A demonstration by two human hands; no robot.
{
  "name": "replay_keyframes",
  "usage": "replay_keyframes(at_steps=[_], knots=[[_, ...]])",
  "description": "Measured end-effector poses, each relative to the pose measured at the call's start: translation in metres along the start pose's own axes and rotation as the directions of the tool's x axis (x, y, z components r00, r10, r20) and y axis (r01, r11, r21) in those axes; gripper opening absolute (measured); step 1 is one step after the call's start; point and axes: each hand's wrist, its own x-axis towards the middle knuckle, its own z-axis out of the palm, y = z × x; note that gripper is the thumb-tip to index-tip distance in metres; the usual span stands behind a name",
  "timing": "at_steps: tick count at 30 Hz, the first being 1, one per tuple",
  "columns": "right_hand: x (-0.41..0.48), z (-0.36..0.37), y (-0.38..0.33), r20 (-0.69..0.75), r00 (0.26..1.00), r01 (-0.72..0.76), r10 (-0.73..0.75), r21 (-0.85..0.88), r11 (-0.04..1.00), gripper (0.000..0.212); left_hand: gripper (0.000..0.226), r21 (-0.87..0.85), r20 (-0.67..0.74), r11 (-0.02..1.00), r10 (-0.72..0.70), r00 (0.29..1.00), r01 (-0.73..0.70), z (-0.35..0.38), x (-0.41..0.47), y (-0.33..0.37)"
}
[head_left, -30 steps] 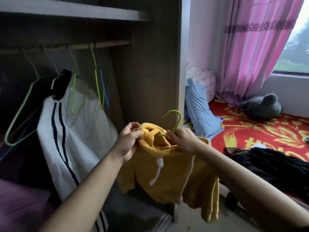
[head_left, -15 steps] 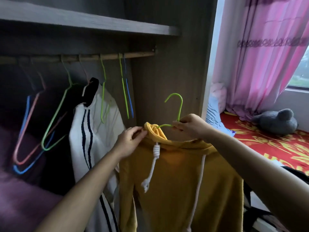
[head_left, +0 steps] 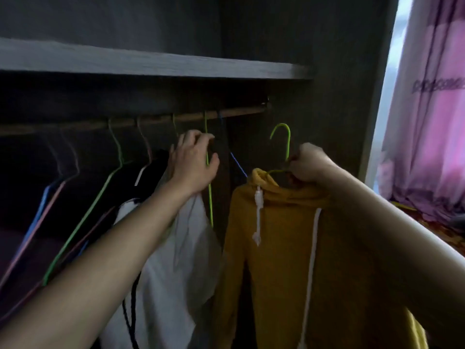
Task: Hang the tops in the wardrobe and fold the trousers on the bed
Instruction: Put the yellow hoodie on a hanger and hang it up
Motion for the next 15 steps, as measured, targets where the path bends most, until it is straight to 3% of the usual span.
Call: replay_keyframes(at_steps=[4, 8, 11, 15], knots=[[0.057, 0.004, -0.008, -0.031, 0.998, 0.057, -0.053, 0.126, 0.990, 0.016, 0.043, 0.172, -0.022, 0.984, -0.032, 0.999, 0.036, 0.016, 0.058, -0.006], [0.097, 0.007, -0.009, -0.064, 0.993, 0.107, -0.098, 0.164, 0.981, 0.017, 0.068, 0.260, -0.090, 0.962, -0.065, 0.994, 0.087, 0.043, 0.111, -0.009], [0.116, 0.012, -0.004, -0.056, 0.993, 0.112, -0.105, 0.161, 0.980, 0.021, 0.084, 0.312, -0.052, 0.946, -0.076, 0.996, 0.089, 0.069, 0.137, -0.003], [0.127, 0.018, 0.003, -0.028, 0.995, 0.095, -0.091, 0.206, 0.974, 0.017, 0.081, 0.420, -0.042, 0.906, -0.039, 0.998, 0.053, 0.095, 0.151, 0.011]])
